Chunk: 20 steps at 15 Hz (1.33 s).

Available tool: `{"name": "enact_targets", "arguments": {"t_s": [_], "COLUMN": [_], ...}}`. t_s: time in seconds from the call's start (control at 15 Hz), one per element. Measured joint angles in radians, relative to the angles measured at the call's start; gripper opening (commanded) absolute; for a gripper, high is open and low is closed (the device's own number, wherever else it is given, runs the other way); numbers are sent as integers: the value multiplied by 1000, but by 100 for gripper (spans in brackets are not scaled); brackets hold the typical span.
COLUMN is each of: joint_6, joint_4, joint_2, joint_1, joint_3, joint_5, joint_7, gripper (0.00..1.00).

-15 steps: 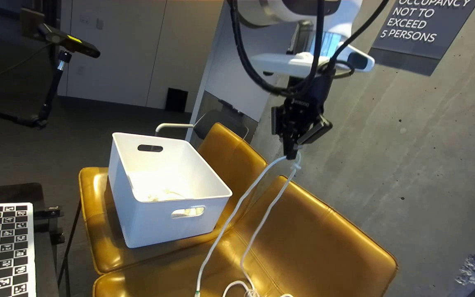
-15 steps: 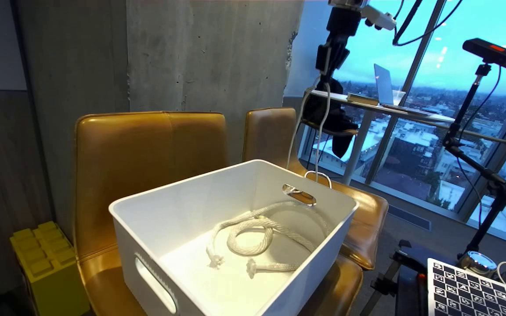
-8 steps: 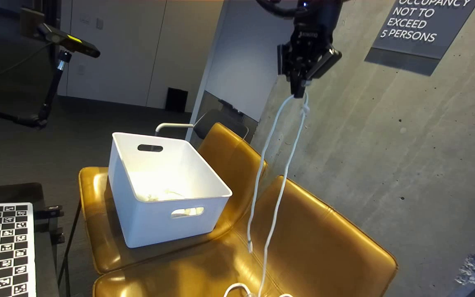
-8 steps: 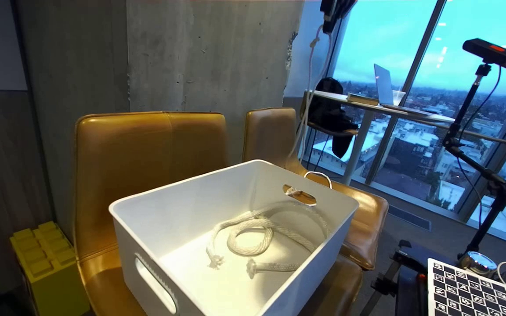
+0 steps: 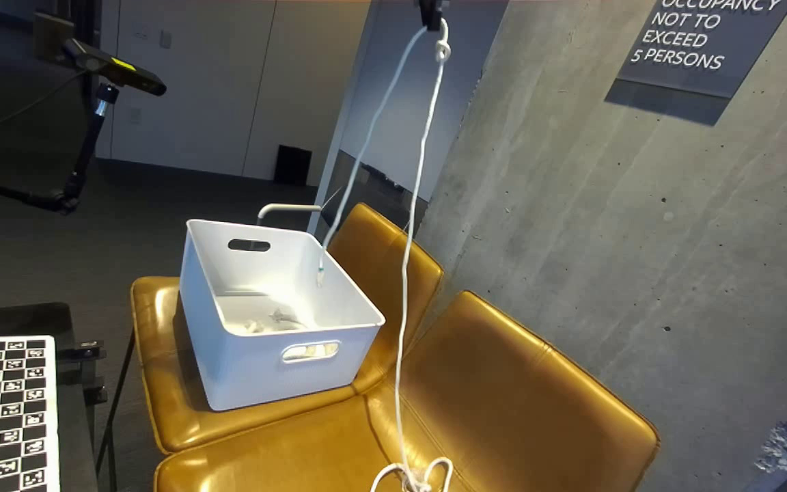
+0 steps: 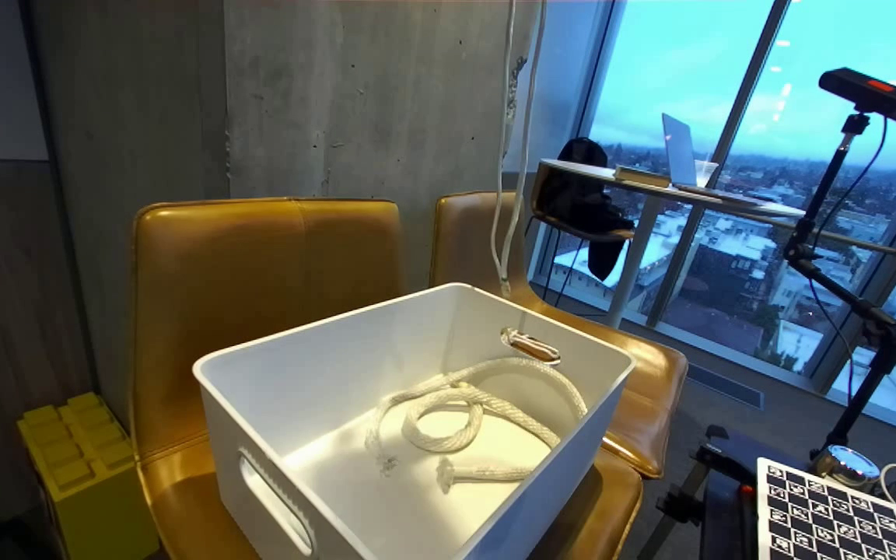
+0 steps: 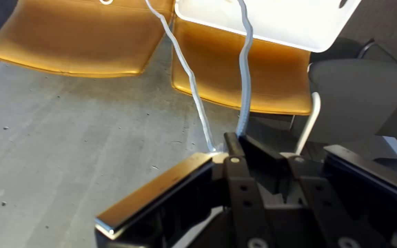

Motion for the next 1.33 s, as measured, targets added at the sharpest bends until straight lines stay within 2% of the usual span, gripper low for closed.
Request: {"name": "enact_targets", "arguments": {"t_s": [0.33, 0.6, 0.87, 1.27, 1.33], "joint_6": [-66, -67, -53, 32, 51], "joint_4": [107, 89, -49, -371, -426], "joint_2": [14, 34, 33, -20, -35], "joint_1": [153, 212, 190, 134, 134], "joint_3": [41, 46, 42, 41, 41], "joint_5": [-59, -76, -61, -10, -8], "joint_7": [54, 60, 59, 51, 48], "gripper": [2, 2, 2, 2, 33]}}
